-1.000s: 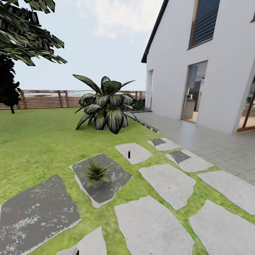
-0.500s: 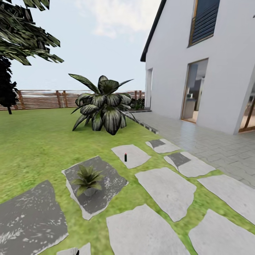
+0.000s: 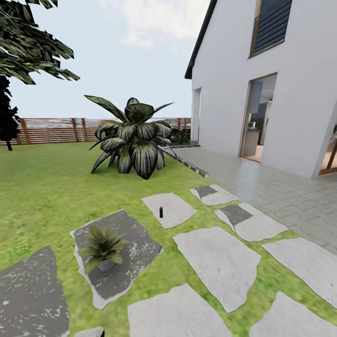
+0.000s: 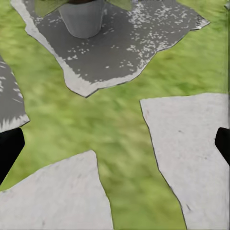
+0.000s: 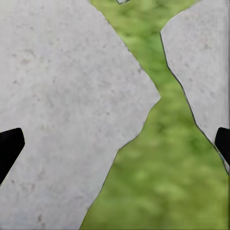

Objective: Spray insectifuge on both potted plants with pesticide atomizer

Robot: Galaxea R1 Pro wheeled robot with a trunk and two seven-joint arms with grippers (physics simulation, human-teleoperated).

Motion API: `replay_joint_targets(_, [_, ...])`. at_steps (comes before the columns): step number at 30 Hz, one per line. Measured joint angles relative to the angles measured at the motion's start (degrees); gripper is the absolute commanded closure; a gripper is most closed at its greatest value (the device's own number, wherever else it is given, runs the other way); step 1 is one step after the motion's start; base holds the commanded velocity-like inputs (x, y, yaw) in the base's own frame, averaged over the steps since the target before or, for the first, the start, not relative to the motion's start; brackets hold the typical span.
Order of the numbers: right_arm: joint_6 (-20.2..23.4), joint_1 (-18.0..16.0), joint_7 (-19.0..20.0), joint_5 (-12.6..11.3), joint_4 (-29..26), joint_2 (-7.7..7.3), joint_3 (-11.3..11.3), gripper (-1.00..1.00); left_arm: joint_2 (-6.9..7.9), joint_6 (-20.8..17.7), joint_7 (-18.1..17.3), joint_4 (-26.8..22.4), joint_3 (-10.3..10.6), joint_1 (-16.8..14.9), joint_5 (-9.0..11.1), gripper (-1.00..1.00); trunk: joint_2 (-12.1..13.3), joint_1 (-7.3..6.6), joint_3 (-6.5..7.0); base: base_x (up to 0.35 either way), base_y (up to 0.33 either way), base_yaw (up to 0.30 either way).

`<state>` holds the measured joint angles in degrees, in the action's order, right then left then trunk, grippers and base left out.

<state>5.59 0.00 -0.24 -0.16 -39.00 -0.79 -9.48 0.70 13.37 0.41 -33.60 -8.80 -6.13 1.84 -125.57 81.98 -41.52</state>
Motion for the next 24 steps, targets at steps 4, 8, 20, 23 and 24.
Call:
replay_joint_targets(4, [0.01, 0.00, 0.00, 0.00, 0.00, -0.01, 0.00, -1.00, 0.00, 0.00, -0.01, 0.01, 0.00, 0.00, 0.00, -1.00, 0.00, 0.00, 0.00, 0.318, -0.179, 0.000])
replay_joint_targets(8, [-0.01, 0.00, 0.00, 0.00, 0.00, -0.01, 0.00, -1.00, 0.00, 0.00, -0.01, -0.03, 0.00, 0.00, 0.00, -1.00, 0.00, 0.00, 0.00, 0.318, -0.179, 0.000])
replay_joint_targets(20, [0.01, 0.00, 0.00, 0.00, 0.00, -0.01, 0.00, -1.00, 0.00, 0.00, 0.00, 0.00, 0.00, 0.00, 0.00, -1.00, 0.00, 0.00, 0.00, 0.318, -0.179, 0.000])
replay_joint_targets(23, [0.02, 0.00, 0.00, 0.00, 0.00, -0.01, 0.00, -1.00, 0.00, 0.00, -0.01, -0.03, 0.00, 0.00, 0.00, -1.00, 0.00, 0.00, 0.00, 0.318, -0.179, 0.000])
replay_joint_targets(24, [0.02, 0.00, 0.02, 0.00, 0.00, -0.01, 0.00, -1.00, 0.00, 0.00, -0.01, -0.03, 0.00, 0.00, 0.00, -1.00, 0.00, 0.00, 0.00, 0.318, -0.179, 0.000])
